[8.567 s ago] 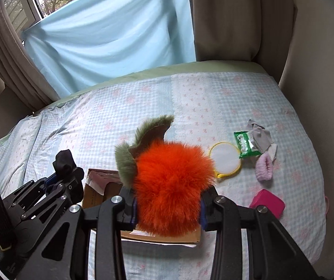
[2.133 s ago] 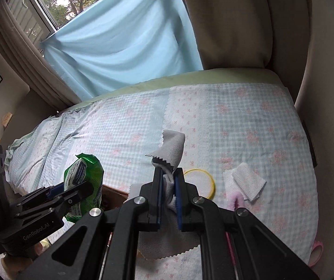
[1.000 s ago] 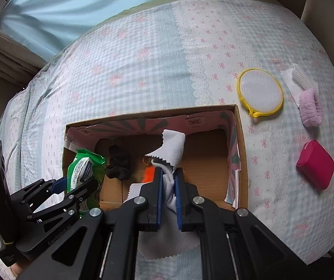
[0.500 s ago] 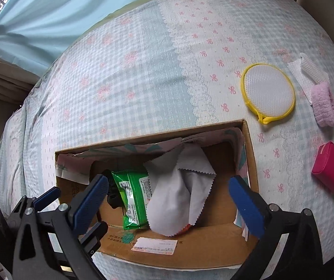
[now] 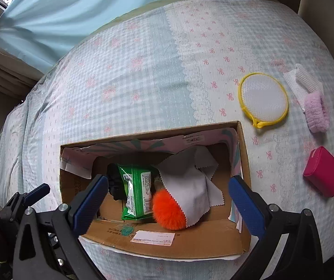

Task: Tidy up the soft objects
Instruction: 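Withdraw both tools and reach toward the yellow mesh pad and pink hair tie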

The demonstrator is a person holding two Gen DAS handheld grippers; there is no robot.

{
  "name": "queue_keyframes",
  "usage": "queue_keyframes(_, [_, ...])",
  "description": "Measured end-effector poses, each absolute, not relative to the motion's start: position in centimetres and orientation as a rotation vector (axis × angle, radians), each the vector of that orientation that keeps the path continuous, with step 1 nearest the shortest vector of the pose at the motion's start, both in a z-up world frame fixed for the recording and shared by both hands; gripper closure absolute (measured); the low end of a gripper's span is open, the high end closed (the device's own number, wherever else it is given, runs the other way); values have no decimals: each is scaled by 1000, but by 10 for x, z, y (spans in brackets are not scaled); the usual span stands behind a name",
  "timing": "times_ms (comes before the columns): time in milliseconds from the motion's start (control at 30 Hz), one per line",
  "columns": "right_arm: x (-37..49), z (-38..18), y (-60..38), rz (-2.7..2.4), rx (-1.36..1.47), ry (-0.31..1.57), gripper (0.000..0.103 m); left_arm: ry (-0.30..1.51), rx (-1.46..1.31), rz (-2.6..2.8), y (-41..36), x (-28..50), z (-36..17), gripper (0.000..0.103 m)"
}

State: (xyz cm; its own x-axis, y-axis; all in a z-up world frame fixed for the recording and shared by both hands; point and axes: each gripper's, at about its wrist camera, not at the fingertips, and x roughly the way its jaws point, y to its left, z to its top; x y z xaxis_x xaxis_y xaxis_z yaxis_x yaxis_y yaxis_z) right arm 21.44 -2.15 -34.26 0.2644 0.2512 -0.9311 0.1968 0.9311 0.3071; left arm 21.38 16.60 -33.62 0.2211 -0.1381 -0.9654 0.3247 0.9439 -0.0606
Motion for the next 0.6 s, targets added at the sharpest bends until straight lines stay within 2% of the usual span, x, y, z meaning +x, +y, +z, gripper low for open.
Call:
queue_keyframes(300, [190, -273, -19, 41, 282, 1194, 0, 1232, 101, -277, 180, 194, -283, 0])
queue_keyframes(600, [154, -191, -30, 5, 164, 1074, 0, 1118, 74, -242, 186, 160, -205, 0])
